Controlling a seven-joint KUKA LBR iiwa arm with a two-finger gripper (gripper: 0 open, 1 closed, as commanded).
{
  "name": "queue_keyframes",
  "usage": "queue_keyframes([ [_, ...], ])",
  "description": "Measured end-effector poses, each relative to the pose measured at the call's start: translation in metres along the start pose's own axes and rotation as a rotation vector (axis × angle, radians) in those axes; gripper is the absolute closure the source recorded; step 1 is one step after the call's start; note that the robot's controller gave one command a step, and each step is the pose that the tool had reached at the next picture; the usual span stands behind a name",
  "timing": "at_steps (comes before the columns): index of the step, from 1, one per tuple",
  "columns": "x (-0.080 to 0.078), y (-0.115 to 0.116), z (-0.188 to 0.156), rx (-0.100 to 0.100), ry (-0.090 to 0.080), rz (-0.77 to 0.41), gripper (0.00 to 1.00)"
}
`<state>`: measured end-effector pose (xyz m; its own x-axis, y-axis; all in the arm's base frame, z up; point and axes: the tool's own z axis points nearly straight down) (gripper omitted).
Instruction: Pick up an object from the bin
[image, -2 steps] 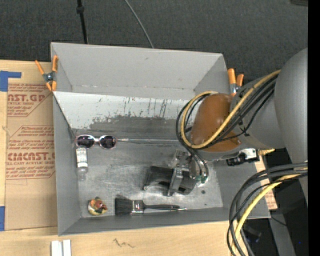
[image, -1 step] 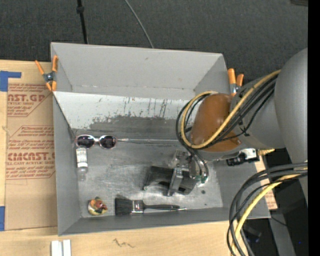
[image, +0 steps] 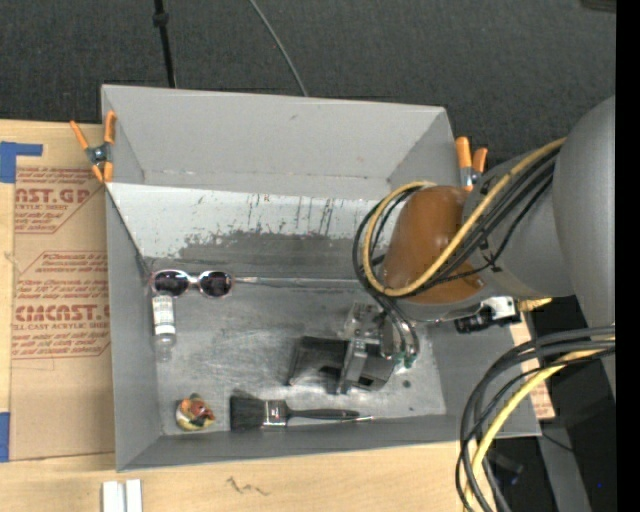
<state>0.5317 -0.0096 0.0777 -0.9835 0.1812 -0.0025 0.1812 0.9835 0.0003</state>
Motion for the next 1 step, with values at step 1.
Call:
queue_keyframes([
  [1,0.0021,0.0001,-0.0155,0.001,0.010,-0.001,1.00],
])
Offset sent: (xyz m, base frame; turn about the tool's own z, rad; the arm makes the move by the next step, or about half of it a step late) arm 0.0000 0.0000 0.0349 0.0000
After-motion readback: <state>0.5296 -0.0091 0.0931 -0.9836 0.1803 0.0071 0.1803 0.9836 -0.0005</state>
